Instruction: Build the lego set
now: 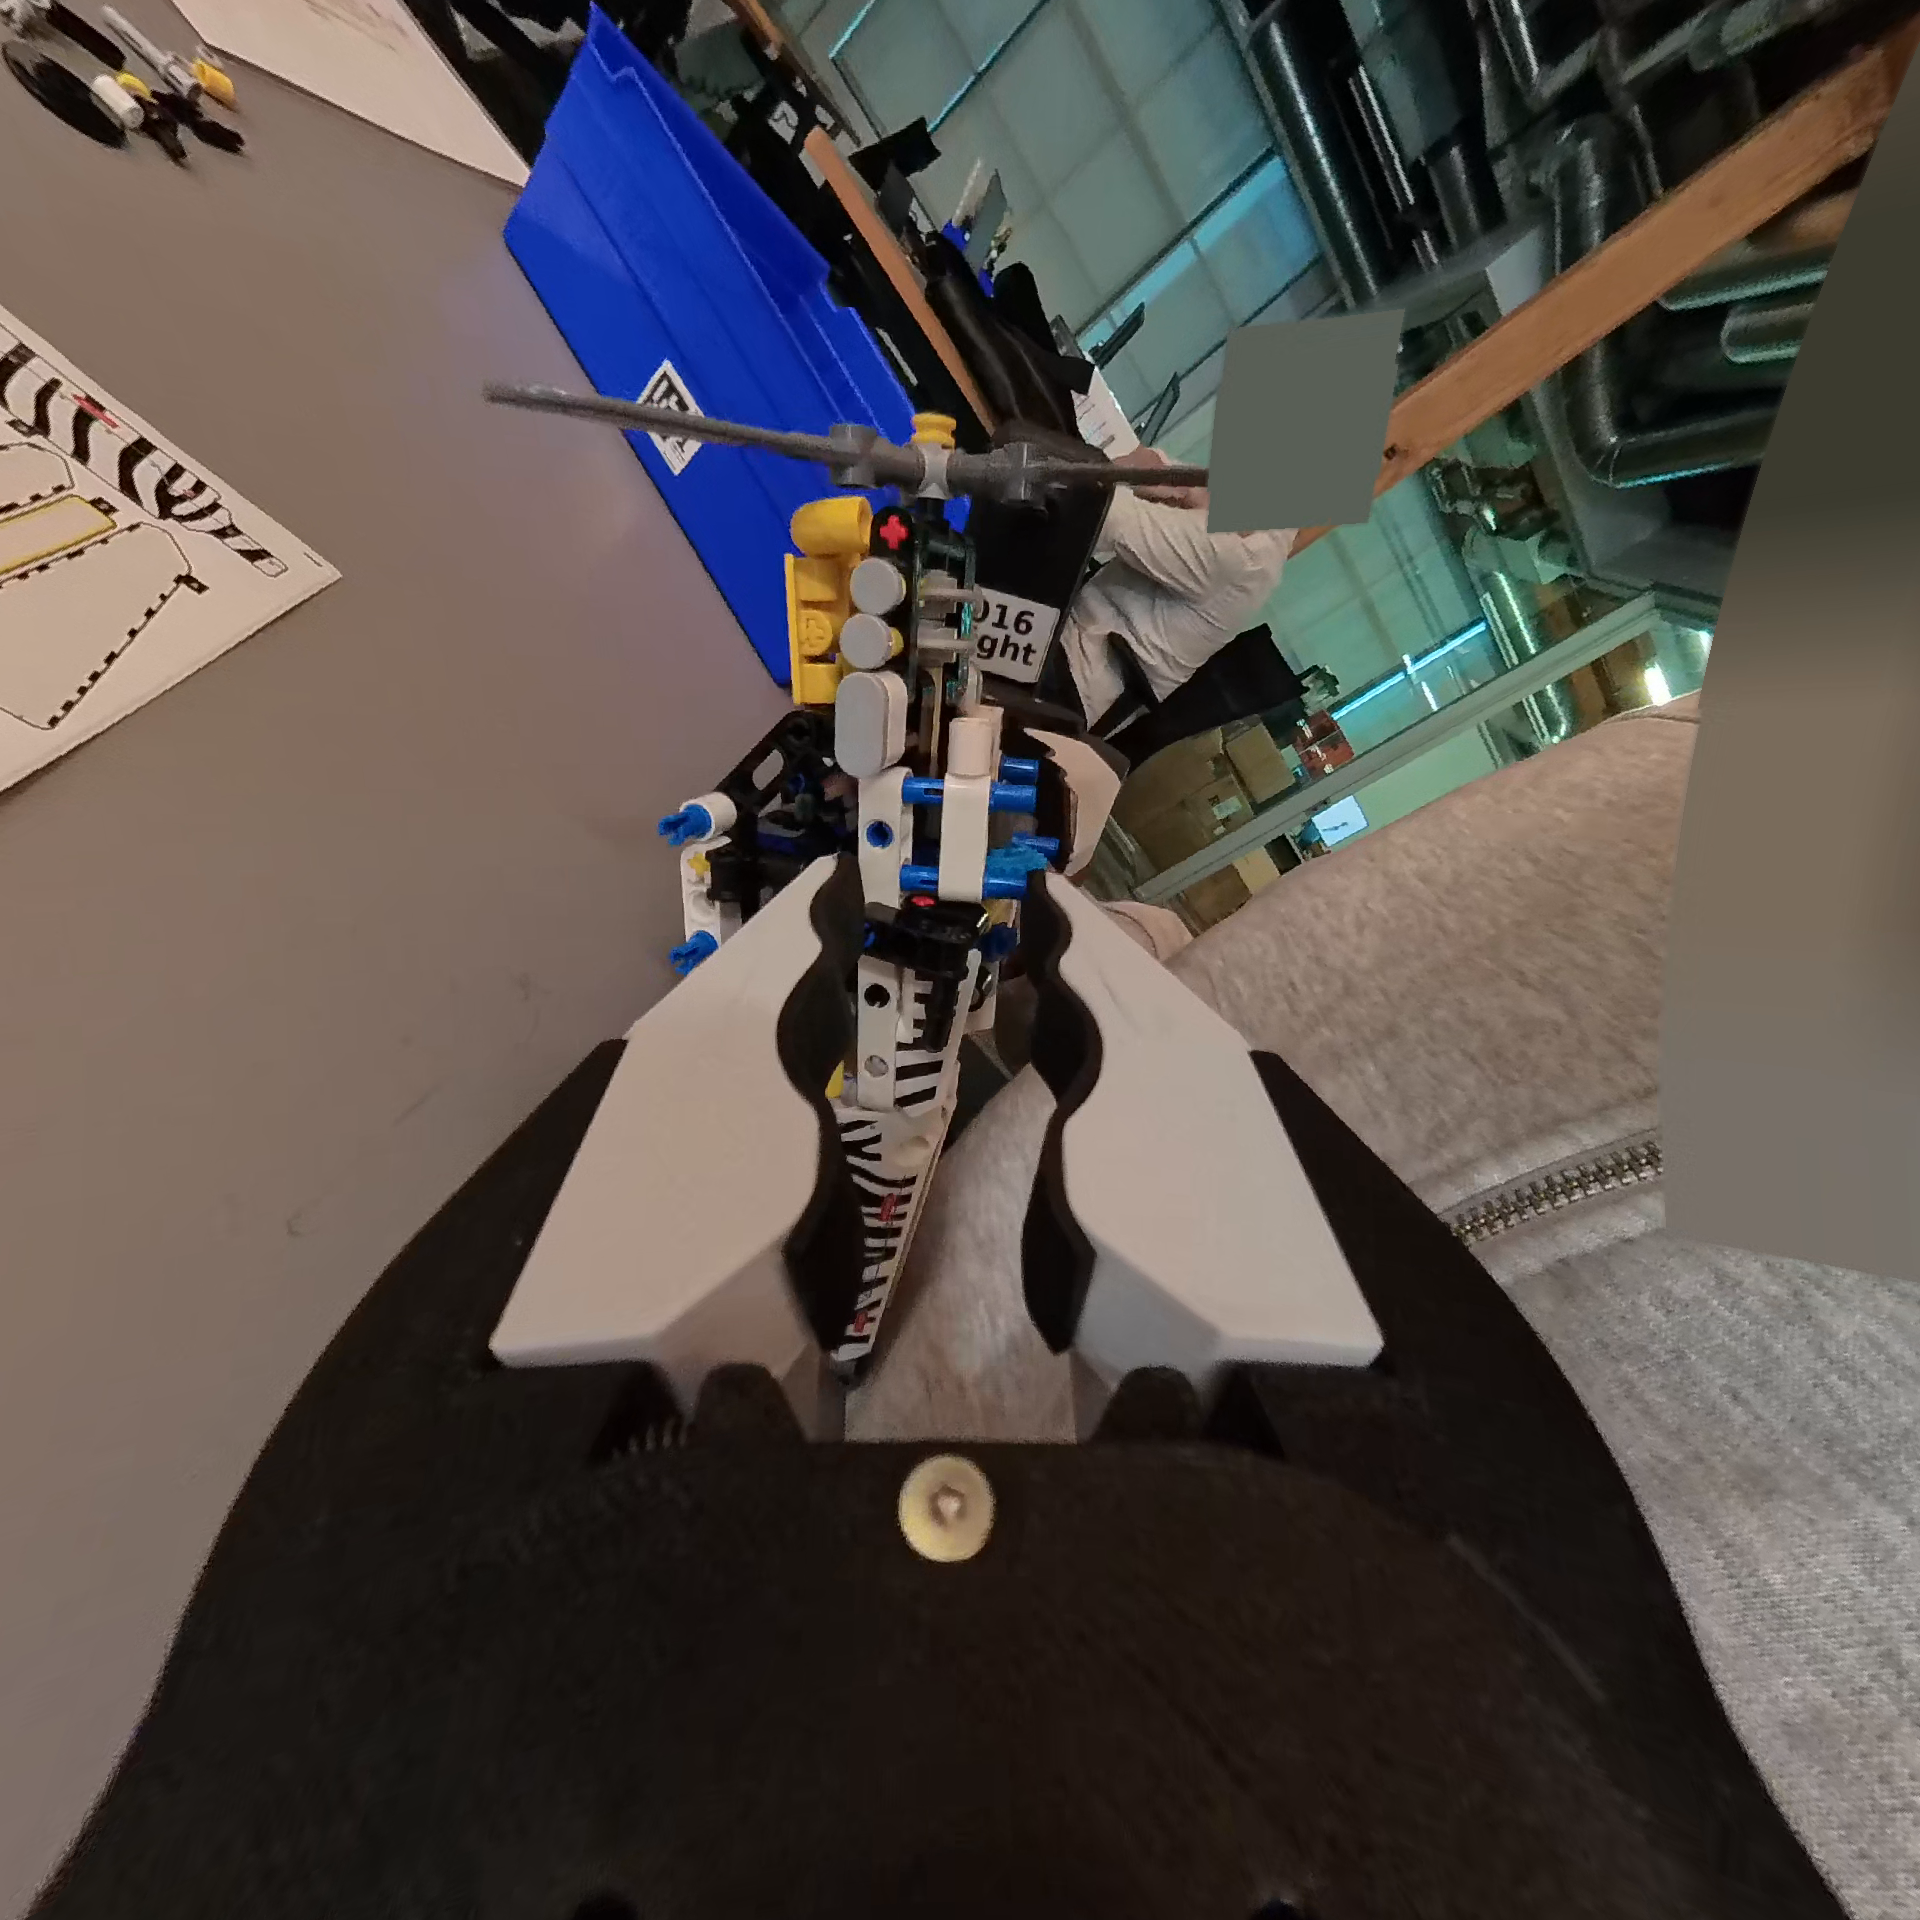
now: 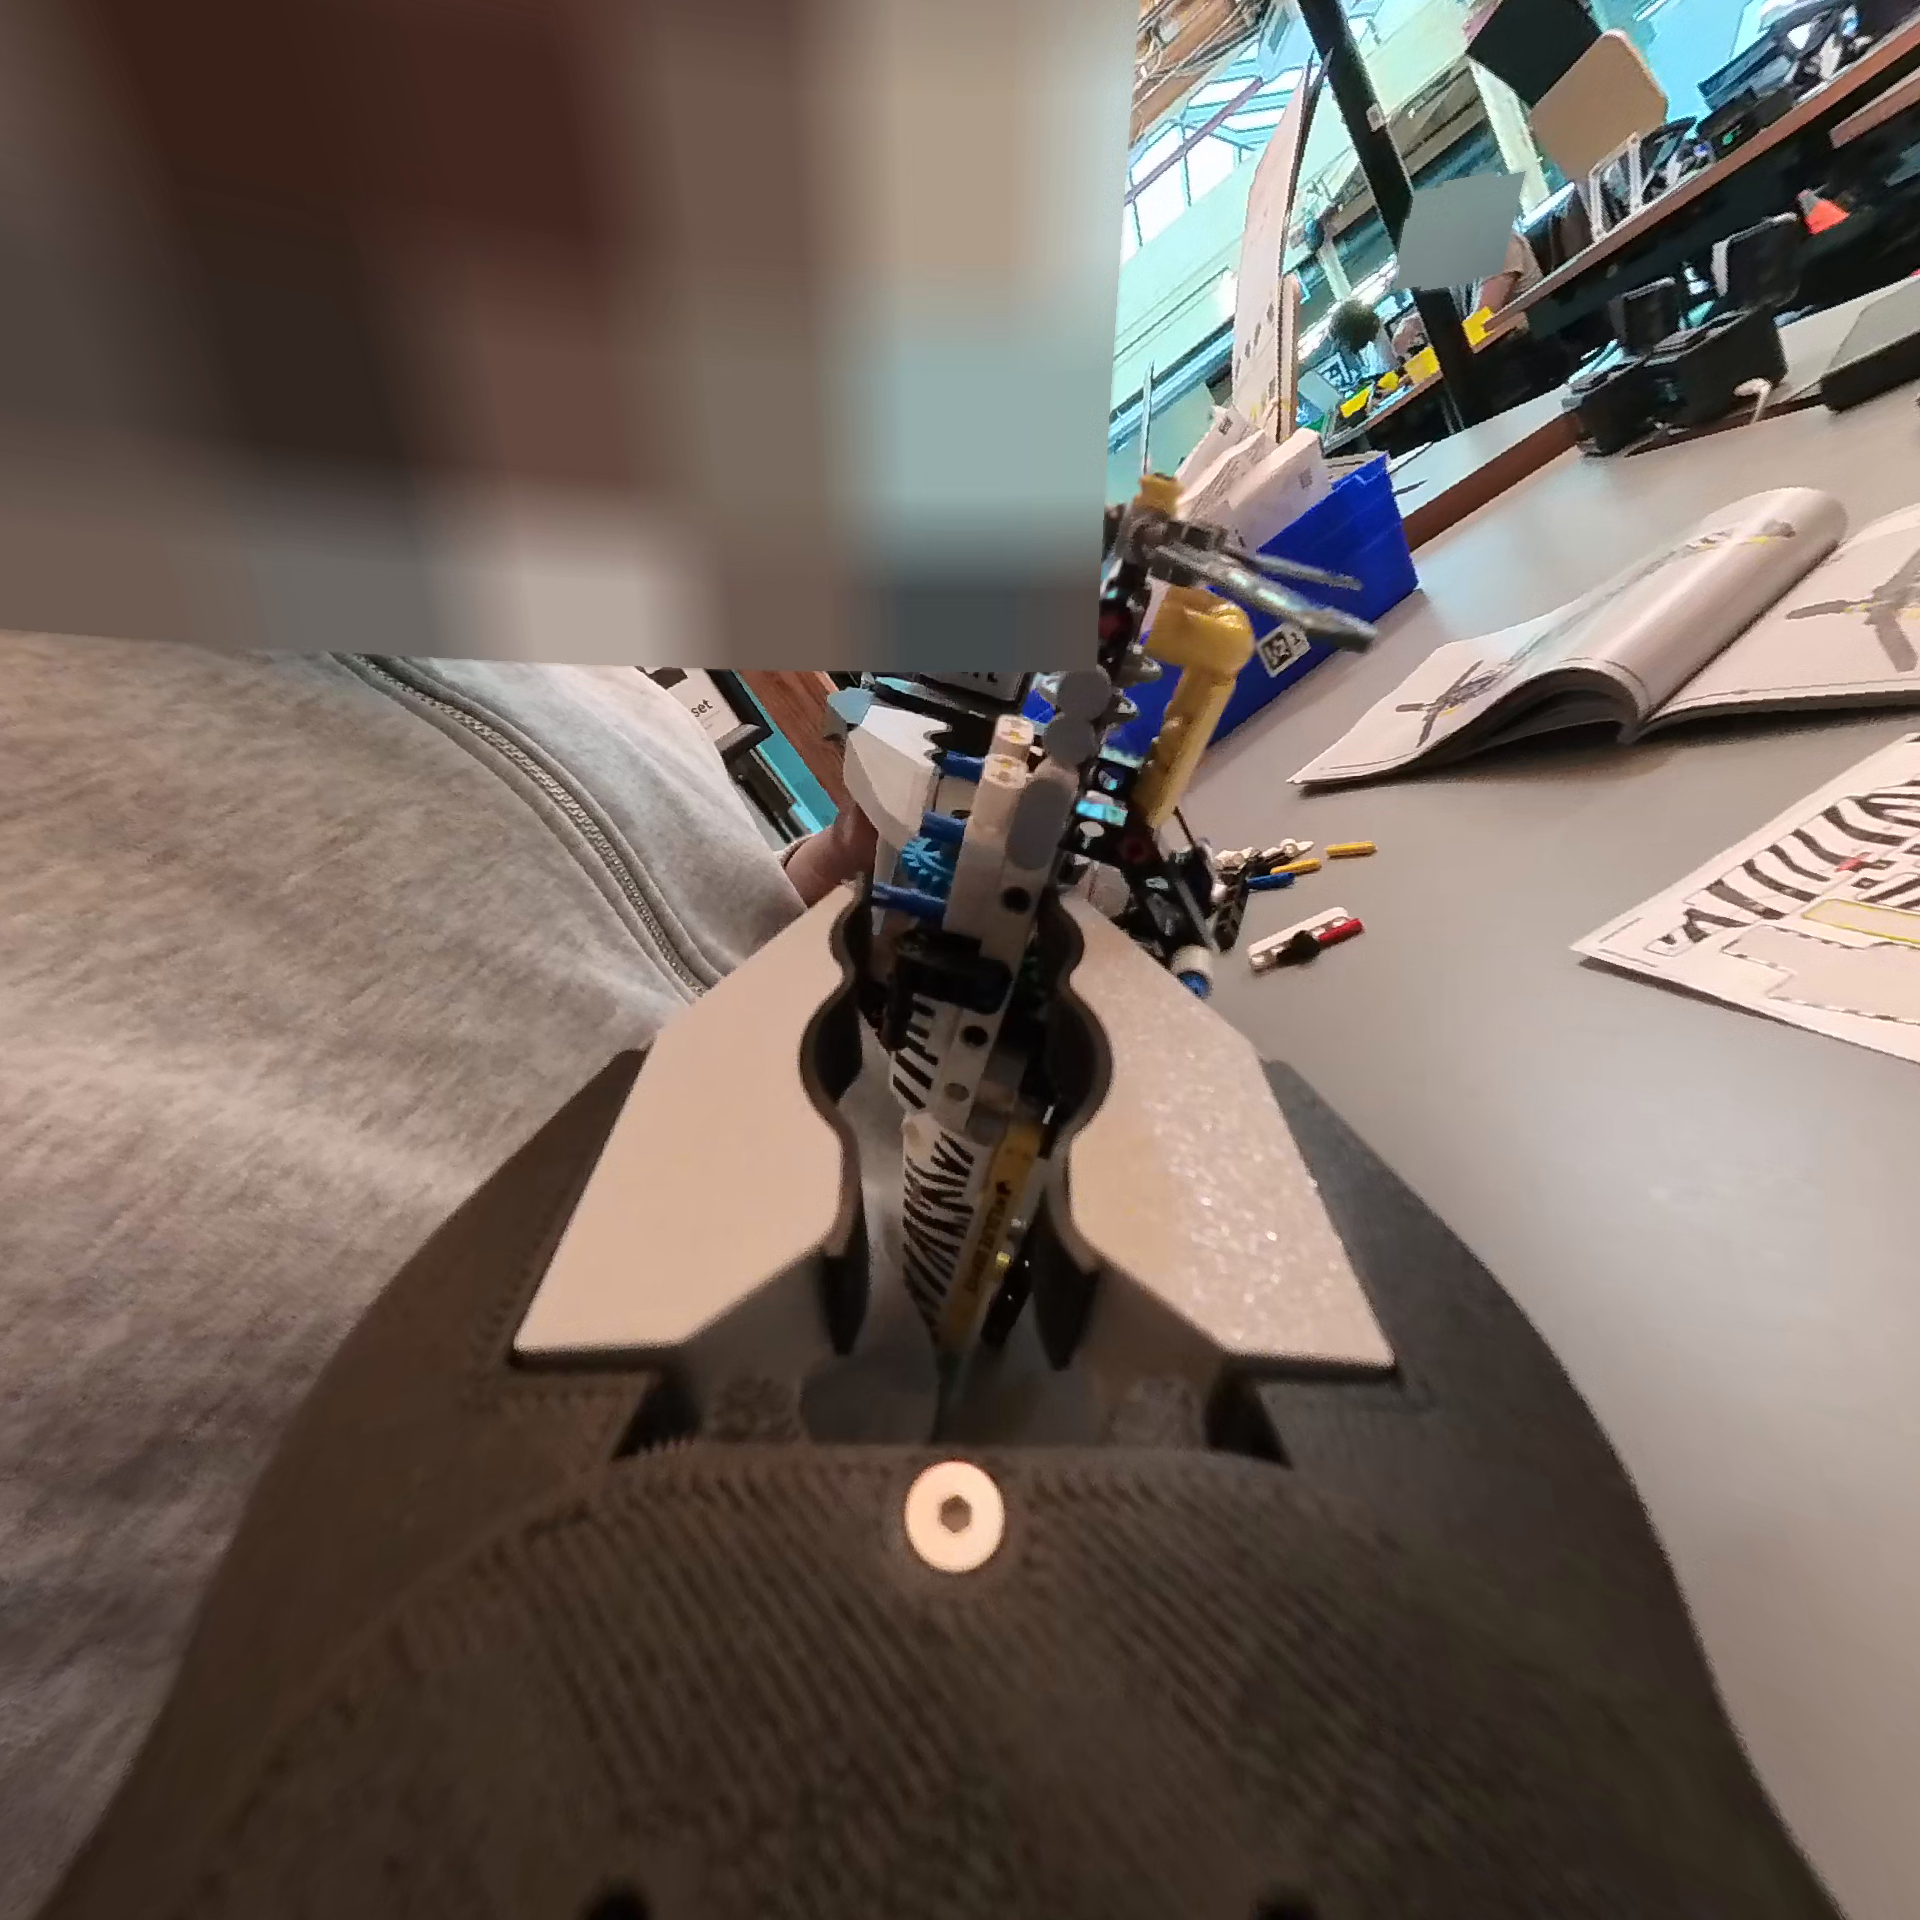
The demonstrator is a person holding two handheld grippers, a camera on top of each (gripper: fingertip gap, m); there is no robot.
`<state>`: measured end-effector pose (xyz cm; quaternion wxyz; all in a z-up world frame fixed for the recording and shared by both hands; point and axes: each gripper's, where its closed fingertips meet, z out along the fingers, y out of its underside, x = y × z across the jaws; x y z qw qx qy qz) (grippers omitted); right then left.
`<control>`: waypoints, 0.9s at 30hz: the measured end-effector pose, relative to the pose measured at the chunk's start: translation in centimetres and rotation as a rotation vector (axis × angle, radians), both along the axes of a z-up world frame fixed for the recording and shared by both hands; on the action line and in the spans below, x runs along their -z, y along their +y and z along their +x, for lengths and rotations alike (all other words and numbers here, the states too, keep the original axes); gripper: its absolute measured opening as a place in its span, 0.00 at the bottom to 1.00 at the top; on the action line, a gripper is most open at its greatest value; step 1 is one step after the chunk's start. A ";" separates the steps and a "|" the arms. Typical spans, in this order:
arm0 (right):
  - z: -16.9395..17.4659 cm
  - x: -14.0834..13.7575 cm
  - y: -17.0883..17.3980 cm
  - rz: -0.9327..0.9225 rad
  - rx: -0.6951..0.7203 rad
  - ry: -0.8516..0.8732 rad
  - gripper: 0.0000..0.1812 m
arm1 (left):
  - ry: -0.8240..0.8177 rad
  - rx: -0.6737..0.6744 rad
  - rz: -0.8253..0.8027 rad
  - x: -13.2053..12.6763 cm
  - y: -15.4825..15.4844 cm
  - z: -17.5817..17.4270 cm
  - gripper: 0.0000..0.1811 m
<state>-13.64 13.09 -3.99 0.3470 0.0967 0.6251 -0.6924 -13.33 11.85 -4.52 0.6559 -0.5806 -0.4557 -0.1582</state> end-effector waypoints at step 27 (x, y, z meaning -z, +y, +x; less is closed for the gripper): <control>0.1 0.0 -0.5 0.011 0.003 0.019 0.16 | 0.031 -0.084 0.045 -1.0 -0.6 -1.1 0.17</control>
